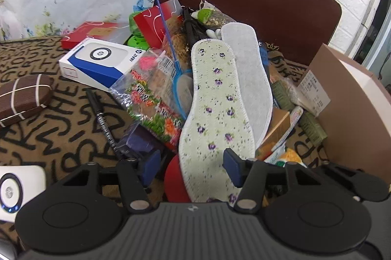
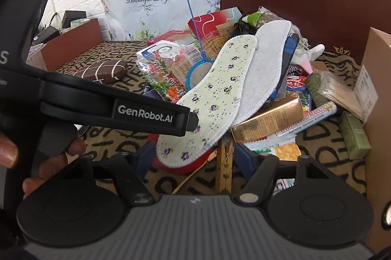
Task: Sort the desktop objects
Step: 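Reach both tools to the floral insole and grasp it together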
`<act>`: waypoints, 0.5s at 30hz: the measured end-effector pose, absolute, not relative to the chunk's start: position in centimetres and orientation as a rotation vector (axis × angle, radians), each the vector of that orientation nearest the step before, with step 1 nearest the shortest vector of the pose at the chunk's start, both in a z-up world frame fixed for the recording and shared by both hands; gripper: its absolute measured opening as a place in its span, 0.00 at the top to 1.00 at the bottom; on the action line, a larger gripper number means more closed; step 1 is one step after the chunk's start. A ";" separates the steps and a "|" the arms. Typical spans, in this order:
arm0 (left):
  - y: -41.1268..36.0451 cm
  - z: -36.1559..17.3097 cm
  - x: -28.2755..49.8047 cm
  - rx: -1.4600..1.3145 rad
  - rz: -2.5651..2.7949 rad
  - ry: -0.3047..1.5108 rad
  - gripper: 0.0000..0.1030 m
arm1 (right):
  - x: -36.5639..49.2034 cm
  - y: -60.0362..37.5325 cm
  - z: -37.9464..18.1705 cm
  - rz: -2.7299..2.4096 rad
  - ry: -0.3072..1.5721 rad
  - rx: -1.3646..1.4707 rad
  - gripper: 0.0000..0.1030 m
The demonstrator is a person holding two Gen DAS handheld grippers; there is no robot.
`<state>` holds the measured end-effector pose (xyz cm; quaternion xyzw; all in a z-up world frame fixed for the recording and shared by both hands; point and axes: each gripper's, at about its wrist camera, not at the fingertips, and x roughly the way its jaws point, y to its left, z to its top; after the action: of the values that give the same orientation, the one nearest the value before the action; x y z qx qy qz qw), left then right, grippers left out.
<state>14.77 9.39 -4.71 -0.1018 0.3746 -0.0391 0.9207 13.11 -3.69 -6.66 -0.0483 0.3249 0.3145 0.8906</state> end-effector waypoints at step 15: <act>9.2 -4.4 12.8 -0.253 -0.120 0.792 0.81 | 12.3 -4.0 -6.7 0.686 0.668 -0.107 0.68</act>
<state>12.82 9.24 -4.43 -0.1227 0.3844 -0.0584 0.9131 12.28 -4.04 -6.67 -0.0514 0.3212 0.3300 0.8862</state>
